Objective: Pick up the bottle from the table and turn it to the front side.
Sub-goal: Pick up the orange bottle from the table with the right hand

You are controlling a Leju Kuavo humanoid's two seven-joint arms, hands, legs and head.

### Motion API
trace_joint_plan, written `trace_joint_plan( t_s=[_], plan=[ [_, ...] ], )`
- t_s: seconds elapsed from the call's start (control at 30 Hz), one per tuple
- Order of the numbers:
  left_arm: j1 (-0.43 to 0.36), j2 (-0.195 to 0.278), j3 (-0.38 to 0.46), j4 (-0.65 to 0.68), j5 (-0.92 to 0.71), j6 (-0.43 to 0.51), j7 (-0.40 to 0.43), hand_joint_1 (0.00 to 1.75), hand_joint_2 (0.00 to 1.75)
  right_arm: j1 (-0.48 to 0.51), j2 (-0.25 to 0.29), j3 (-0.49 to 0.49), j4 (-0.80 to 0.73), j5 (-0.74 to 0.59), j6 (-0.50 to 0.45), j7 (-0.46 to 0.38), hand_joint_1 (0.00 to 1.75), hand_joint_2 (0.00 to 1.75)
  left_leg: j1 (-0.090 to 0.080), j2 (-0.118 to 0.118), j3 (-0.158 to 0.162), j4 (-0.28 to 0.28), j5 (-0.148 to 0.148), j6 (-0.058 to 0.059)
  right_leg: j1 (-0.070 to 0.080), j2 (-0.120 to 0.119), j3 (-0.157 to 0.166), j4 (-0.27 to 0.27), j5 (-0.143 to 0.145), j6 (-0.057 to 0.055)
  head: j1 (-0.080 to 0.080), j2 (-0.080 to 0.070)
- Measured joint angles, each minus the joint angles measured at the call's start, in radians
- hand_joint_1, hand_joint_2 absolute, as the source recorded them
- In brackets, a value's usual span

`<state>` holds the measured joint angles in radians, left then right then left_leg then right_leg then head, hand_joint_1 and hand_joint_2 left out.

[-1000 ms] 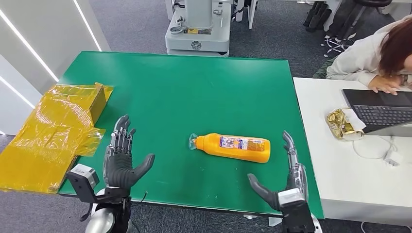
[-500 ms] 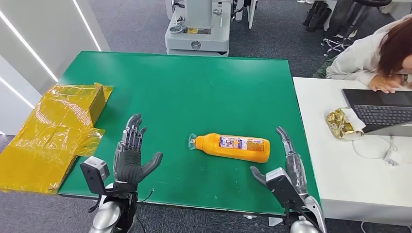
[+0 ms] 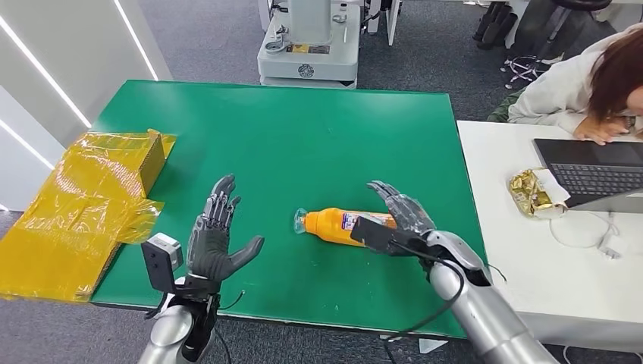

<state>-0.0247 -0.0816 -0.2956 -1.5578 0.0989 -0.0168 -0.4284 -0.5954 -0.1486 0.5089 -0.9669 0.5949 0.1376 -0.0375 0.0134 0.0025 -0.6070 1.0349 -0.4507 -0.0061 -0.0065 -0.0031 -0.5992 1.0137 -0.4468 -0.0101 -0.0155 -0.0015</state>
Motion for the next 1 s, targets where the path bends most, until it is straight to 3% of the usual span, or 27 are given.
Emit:
trace_joint_plan(
  t_s=[0.2,0.5,0.77,1.0],
  plan=[
    [-0.007,0.000,0.000,0.001,-0.004,-0.003,0.009,0.00,1.75,-0.136,0.040,0.063,0.133,-0.004,0.027,0.008,0.00,1.75,0.000,-0.002,0.000,0.000,0.000,0.000,0.000,-0.002,0.000,0.000,0.000,0.000,0.000,0.000],
    [-0.033,0.000,-0.002,0.014,0.006,-0.003,0.046,0.00,1.75,-0.261,0.069,0.152,0.293,0.004,0.204,0.069,0.00,1.75,0.000,-0.002,-0.001,0.000,0.001,0.000,0.000,-0.002,0.000,0.000,0.000,0.000,0.000,0.000],
    [-0.042,0.000,-0.004,0.017,0.032,0.002,0.074,0.00,1.75,-0.295,0.068,0.212,0.340,-0.020,0.308,0.106,0.00,1.75,0.000,-0.001,0.000,0.000,0.000,0.000,0.000,-0.001,-0.001,0.000,0.001,0.000,0.000,0.000],
    [-0.042,0.003,-0.006,0.017,0.058,0.014,0.081,0.00,1.75,-0.290,0.016,0.251,0.340,-0.057,0.324,0.106,0.00,1.75,0.000,-0.001,-0.001,0.001,0.000,0.000,0.000,-0.001,-0.001,0.000,0.001,0.000,0.000,0.000]
  ],
)
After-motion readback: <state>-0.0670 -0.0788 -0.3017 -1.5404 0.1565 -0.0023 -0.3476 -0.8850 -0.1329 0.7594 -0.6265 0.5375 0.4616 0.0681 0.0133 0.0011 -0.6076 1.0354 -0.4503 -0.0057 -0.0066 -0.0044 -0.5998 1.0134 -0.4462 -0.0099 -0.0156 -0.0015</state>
